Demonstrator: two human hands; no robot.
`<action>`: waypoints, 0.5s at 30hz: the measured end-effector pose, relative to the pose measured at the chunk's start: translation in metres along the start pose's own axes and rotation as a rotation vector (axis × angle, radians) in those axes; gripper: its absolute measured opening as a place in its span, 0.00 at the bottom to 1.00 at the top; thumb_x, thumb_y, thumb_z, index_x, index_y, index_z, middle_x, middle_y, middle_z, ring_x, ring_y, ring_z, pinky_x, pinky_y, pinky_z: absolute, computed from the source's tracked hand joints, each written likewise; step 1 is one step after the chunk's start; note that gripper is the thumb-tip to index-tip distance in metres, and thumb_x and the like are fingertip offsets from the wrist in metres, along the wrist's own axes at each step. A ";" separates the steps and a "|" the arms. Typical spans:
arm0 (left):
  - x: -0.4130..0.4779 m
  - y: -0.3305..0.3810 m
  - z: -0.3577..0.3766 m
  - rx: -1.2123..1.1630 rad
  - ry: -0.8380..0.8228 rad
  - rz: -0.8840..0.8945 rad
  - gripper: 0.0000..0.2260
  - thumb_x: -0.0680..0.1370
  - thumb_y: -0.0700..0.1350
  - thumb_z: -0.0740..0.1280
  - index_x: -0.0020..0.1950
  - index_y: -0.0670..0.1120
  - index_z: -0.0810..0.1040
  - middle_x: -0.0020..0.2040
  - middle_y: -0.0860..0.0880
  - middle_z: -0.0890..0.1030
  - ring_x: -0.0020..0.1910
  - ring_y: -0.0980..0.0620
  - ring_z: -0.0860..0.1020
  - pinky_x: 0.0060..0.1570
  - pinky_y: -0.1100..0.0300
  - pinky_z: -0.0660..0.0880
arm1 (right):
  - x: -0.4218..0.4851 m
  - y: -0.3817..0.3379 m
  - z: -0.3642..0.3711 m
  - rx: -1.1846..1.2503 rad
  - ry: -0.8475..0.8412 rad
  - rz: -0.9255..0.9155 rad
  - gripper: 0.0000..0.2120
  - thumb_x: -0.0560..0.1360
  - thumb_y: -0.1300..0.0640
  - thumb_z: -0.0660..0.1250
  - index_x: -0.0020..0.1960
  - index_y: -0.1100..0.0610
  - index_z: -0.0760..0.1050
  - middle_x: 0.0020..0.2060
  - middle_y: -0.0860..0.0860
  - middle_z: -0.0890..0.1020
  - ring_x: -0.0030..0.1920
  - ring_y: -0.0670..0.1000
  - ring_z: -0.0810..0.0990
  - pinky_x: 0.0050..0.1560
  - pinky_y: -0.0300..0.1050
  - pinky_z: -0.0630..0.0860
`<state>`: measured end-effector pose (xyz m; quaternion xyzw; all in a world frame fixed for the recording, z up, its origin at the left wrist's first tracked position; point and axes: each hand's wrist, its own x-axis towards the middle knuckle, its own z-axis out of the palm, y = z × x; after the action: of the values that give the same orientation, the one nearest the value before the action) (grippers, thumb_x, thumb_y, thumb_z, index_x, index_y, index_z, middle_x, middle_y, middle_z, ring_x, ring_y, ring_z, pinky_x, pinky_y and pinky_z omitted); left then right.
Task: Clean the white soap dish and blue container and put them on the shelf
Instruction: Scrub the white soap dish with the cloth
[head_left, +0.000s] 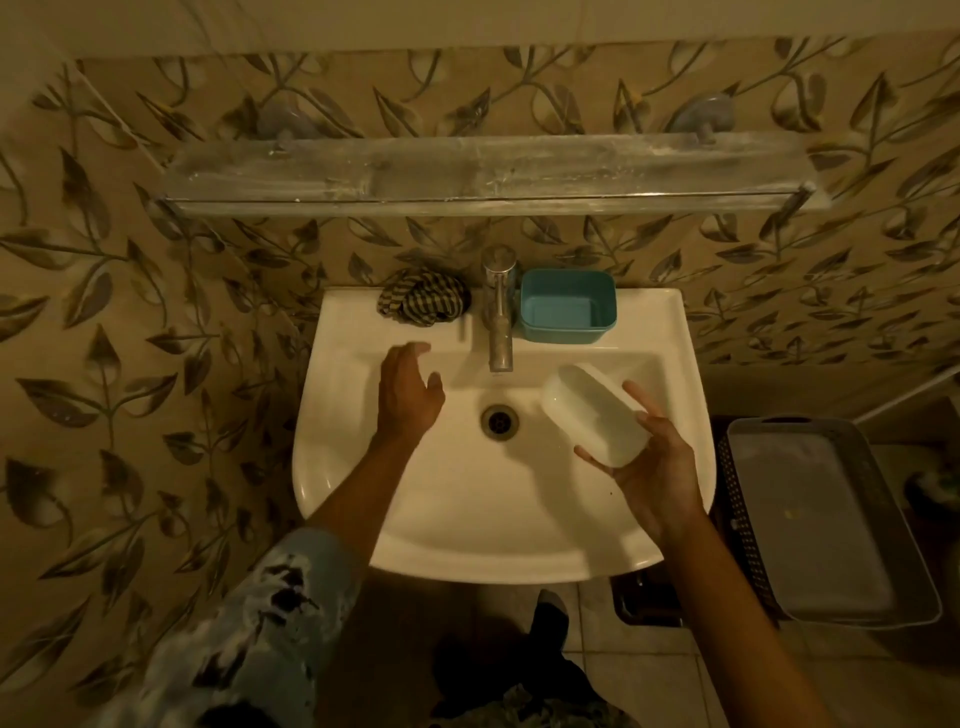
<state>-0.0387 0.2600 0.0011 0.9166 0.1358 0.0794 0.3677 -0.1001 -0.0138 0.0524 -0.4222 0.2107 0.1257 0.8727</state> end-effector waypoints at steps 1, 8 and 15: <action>0.015 0.001 -0.003 0.062 0.007 0.098 0.18 0.72 0.35 0.68 0.61 0.40 0.74 0.59 0.39 0.75 0.60 0.40 0.73 0.60 0.46 0.71 | 0.000 0.005 -0.004 0.093 -0.008 0.067 0.23 0.71 0.56 0.63 0.66 0.55 0.72 0.65 0.56 0.73 0.64 0.60 0.73 0.54 0.63 0.77; 0.100 0.008 -0.007 0.419 -0.135 0.359 0.25 0.71 0.36 0.69 0.68 0.40 0.71 0.67 0.38 0.73 0.67 0.38 0.68 0.68 0.46 0.65 | -0.002 0.021 -0.025 0.390 -0.089 0.318 0.29 0.69 0.53 0.66 0.69 0.60 0.68 0.70 0.64 0.69 0.67 0.67 0.70 0.64 0.60 0.70; 0.122 0.003 0.007 0.610 -0.063 0.365 0.18 0.68 0.39 0.71 0.58 0.44 0.78 0.58 0.42 0.79 0.61 0.38 0.73 0.61 0.44 0.67 | -0.006 0.016 -0.028 0.340 -0.195 0.370 0.36 0.63 0.56 0.72 0.70 0.59 0.67 0.69 0.65 0.68 0.62 0.68 0.72 0.62 0.63 0.68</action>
<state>0.0798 0.2913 0.0036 0.9953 -0.0240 0.0715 0.0607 -0.1188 -0.0260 0.0286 -0.2096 0.2173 0.2858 0.9095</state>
